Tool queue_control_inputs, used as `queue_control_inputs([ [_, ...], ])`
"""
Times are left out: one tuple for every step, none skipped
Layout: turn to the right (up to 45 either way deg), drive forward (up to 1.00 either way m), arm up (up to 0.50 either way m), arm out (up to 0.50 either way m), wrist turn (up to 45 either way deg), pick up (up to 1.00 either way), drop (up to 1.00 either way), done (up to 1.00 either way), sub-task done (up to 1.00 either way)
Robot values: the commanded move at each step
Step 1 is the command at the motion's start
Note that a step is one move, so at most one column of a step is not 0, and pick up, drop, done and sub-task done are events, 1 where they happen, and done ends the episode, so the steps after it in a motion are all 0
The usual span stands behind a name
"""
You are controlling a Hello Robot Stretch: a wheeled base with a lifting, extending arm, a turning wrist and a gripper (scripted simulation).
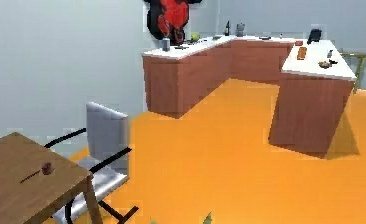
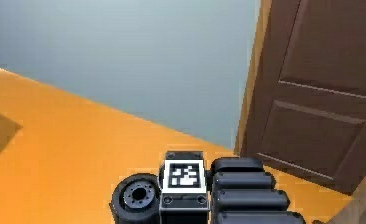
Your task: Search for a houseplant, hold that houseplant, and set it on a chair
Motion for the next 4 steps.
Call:
queue_control_inputs([
  [0.0, 0.90, 0.00, 0.00, 0.0, 0.00, 0.00, 0.00, 0.00],
  [-45.0, 0.00, 0.00, 0.00, 0.0, 0.00, 0.00, 0.00, 0.00],
  [-45.0, 0.00, 0.00, 0.00, 0.0, 0.00, 0.00, 0.00, 0.00],
  [-39.0, 0.00, 0.00, 0.00, 0.0, 0.00, 0.00, 0.00, 0.00],
])
